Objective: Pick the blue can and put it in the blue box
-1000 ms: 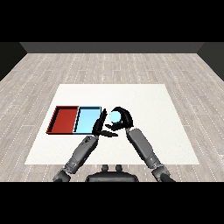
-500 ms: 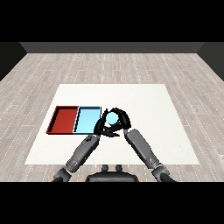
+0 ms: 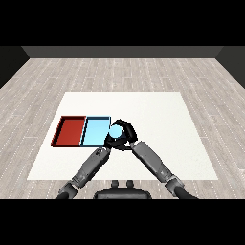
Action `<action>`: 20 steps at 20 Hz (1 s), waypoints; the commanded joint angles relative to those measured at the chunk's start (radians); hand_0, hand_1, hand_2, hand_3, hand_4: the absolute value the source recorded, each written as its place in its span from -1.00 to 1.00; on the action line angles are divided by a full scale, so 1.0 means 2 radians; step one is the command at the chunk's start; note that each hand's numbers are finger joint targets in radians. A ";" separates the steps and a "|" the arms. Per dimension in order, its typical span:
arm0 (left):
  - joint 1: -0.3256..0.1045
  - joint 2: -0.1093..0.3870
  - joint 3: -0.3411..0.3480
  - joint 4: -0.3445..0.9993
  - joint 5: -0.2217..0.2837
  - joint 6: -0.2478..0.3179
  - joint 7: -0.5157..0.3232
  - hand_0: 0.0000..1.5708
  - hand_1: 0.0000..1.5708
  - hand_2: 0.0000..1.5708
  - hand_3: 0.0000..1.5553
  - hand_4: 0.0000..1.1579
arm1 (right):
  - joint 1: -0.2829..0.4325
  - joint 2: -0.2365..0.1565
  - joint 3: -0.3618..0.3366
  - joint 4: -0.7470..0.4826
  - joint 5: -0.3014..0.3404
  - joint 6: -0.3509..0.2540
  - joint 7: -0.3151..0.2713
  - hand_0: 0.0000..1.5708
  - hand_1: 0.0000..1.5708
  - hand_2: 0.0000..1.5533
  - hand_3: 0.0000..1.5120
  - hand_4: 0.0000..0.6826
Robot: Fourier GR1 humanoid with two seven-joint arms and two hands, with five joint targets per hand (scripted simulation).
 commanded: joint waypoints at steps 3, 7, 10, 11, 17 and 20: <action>-0.024 0.002 -0.018 -0.015 -0.078 0.091 0.065 -0.83 -0.83 -0.42 -1.00 0.04 | 0.008 -0.001 0.004 0.001 0.005 0.021 0.000 0.78 0.78 0.85 0.84 0.78; -0.053 -0.003 -0.034 0.029 -0.098 0.104 0.047 -0.60 -0.60 -0.34 -0.78 -1.00 | -0.005 0.000 0.065 -0.004 -0.032 -0.029 -0.015 0.87 0.87 0.89 0.85 0.75; -0.037 0.008 -0.064 0.019 -0.165 0.136 0.092 -0.73 -0.73 -0.61 -1.00 -0.49 | -0.008 -0.001 0.083 -0.019 -0.020 -0.054 -0.003 0.85 0.85 0.88 0.85 0.75; -0.069 0.012 -0.059 0.017 -0.175 0.134 0.098 -1.00 -1.00 -0.81 -1.00 -0.46 | -0.017 -0.001 0.074 -0.028 -0.019 -0.046 0.024 0.86 0.86 0.88 0.84 0.74; -0.018 -0.002 -0.007 0.012 -0.067 0.129 0.011 0.21 0.21 0.23 0.09 0.19 | -0.007 -0.001 0.058 -0.025 -0.028 -0.013 0.009 0.84 0.84 0.87 0.84 0.77; -0.029 -0.002 0.009 0.043 -0.059 0.092 0.002 -0.07 -0.07 0.05 -0.18 0.16 | 0.006 -0.001 0.051 -0.001 -0.031 -0.001 -0.023 0.83 0.83 0.87 0.84 0.76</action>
